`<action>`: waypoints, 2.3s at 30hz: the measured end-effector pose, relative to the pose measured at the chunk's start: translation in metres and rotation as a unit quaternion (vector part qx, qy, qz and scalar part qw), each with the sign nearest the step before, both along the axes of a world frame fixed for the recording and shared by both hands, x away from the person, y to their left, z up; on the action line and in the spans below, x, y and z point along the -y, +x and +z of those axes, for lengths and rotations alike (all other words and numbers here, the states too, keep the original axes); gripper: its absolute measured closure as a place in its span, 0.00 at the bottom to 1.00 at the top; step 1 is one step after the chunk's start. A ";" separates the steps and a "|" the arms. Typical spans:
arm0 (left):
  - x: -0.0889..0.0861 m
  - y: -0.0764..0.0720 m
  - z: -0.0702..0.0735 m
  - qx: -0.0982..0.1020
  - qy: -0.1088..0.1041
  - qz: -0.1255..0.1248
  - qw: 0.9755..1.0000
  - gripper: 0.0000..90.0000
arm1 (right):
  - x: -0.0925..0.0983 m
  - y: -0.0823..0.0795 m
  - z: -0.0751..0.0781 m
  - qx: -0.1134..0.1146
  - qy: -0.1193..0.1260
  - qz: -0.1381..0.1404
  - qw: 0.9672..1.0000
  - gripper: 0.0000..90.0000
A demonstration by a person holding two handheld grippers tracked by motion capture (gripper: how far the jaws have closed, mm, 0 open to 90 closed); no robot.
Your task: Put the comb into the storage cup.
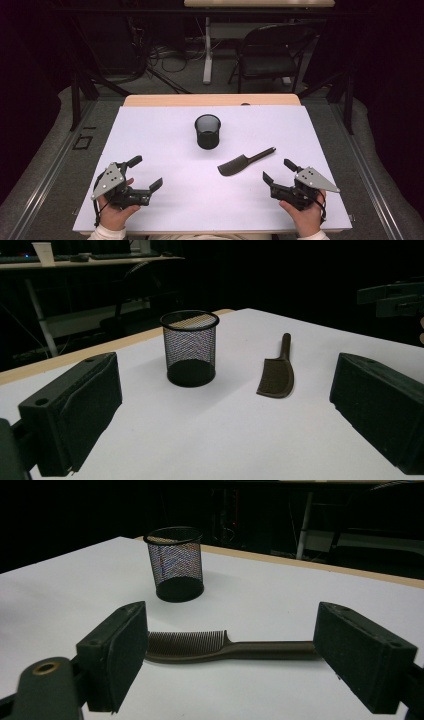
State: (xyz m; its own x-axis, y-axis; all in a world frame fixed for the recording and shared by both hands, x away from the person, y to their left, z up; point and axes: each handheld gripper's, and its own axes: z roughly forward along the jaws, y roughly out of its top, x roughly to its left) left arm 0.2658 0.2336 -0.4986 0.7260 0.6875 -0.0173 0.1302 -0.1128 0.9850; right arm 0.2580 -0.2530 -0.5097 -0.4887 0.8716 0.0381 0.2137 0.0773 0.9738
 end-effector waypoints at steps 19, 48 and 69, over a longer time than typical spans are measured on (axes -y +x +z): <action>-0.004 -0.002 -0.003 -0.017 0.008 0.002 1.000 0.05 | 0.005 0.013 -0.004 -0.017 -0.027 0.005 0.999 0.35; 0.001 0.001 -0.008 -0.032 0.013 0.008 0.999 0.09 | 0.006 0.054 -0.002 -0.102 -0.036 0.010 0.994 0.59; 0.000 0.000 -0.007 -0.033 0.010 0.015 0.999 0.10 | 0.016 0.112 0.026 -0.180 -0.064 -0.016 0.981 0.76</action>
